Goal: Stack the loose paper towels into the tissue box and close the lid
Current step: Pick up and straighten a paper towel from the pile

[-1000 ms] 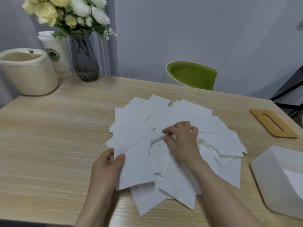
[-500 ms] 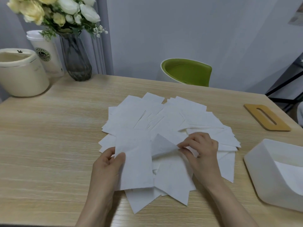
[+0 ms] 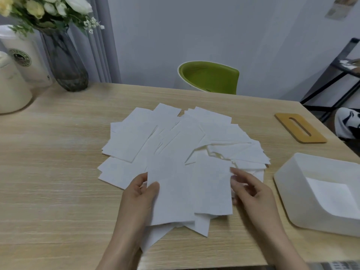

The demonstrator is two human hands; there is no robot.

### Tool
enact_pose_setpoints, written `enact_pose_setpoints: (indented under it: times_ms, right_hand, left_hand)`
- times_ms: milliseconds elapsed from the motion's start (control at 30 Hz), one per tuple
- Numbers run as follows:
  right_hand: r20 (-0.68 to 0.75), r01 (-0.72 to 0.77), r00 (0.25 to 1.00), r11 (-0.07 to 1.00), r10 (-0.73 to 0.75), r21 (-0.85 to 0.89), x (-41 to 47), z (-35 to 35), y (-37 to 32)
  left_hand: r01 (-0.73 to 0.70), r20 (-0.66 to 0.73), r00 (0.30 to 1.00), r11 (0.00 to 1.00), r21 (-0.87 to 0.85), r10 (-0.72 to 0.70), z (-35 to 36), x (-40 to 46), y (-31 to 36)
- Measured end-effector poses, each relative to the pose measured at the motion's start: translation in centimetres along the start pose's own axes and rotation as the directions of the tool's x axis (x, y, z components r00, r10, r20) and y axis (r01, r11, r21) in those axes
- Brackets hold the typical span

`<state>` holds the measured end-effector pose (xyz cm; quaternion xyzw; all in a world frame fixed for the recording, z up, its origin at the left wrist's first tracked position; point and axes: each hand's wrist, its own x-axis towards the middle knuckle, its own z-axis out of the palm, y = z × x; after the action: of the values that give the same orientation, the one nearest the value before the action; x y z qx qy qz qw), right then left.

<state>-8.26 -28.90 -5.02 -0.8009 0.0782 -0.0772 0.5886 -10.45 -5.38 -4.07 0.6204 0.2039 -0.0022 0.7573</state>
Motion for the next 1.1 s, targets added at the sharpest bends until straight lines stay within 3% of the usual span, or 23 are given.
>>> enact_pose_setpoints:
  times_ms: [67, 167, 300, 467, 567, 767, 967, 1100]
  right_hand:
    - [-0.004, -0.148, 0.988, 0.974, 0.151, 0.173, -0.4, 0.4, -0.5]
    - [0.031, -0.269, 0.963, 0.937, 0.269, 0.225, -0.7, 0.7, -0.6]
    - [0.074, -0.224, 0.974, 0.967, 0.216, 0.122, -1.6, 1.3, -1.1]
    - [-0.07, -0.092, 0.994, 0.995, 0.089, -0.046, -1.2, 0.8, -1.0]
    - [-0.093, -0.124, 0.988, 0.991, 0.127, 0.043, -0.7, -0.1, -1.4]
    - [0.053, -0.266, 0.964, 0.928, 0.261, 0.26, -0.7, 0.5, -2.7]
    - [0.216, -0.34, 0.933, 0.898, 0.287, 0.28, -1.1, 3.3, -3.4]
    - [0.293, -0.31, 0.926, 0.921, 0.237, 0.235, -1.7, 5.6, -3.6]
  left_hand:
    - [0.055, 0.039, 0.998, 0.997, -0.06, -0.053, 0.5, -0.5, 0.1]
    - [0.15, 0.1, 0.986, 0.976, -0.161, -0.135, 1.0, -0.9, 0.1]
    - [0.126, 0.081, 0.99, 0.985, -0.117, -0.117, 0.7, -0.8, -0.2]
    - [0.024, 0.072, 0.997, 0.998, 0.057, -0.028, -0.1, -0.5, -0.4]
    - [0.015, 0.063, 0.998, 0.996, 0.087, -0.02, -0.6, -0.3, -0.6]
    - [0.021, -0.01, 1.0, 0.999, 0.032, -0.021, -1.2, 0.5, -0.7]
    - [0.025, -0.005, 1.0, 0.999, 0.04, -0.025, -1.4, 0.6, -1.1]
    - [0.036, -0.007, 0.999, 0.999, 0.039, -0.036, -1.4, 0.8, -1.2]
